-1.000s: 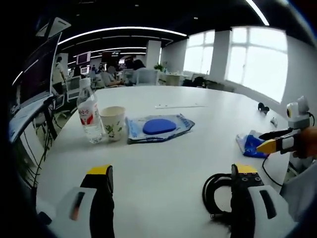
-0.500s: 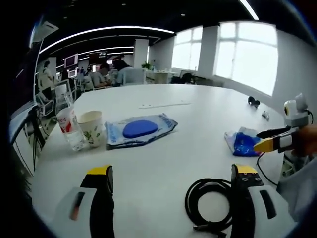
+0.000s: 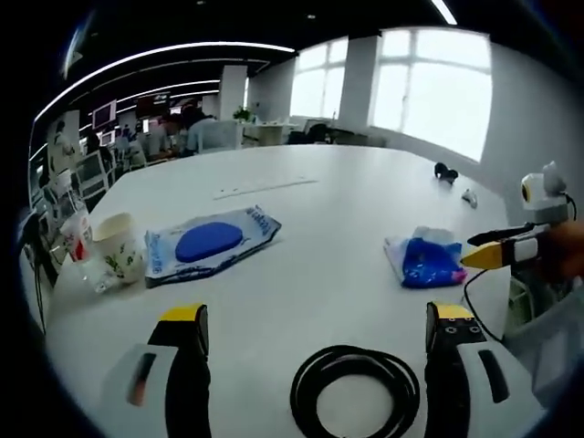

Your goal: Arrange the tabletop items into an orderly group along one side of the table until the central work area is clear of visible clutter.

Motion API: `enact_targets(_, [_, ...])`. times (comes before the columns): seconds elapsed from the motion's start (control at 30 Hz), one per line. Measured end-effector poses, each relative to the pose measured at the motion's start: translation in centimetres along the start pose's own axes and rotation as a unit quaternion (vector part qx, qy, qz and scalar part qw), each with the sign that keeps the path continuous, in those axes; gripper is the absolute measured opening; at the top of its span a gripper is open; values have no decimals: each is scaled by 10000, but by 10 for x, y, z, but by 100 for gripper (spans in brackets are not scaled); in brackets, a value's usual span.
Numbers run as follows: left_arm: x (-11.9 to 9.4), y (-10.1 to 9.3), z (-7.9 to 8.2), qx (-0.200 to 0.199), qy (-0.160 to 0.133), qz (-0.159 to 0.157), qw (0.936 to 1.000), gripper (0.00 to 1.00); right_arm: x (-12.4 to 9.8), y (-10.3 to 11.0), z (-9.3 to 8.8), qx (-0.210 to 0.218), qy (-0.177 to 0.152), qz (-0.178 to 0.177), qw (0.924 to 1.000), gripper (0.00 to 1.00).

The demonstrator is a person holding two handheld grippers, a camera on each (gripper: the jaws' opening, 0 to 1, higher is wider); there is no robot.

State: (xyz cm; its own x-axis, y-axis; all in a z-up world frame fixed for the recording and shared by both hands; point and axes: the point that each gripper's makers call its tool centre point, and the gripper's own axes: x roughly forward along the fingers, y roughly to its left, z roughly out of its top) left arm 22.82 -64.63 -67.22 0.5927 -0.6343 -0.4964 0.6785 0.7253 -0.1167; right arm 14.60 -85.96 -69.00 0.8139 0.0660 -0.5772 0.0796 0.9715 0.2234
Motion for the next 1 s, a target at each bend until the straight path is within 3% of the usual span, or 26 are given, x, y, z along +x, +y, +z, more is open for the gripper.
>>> enact_targets(0.5, [31,-34,7,198,128,-300,9993,99,-10,-37,-3,257,-75,-249,9993,98])
enact_targets(1.0, [64,-56,11,230,267,-456,9983,98,-12,-50,-11,506,-98,-337,9981,93])
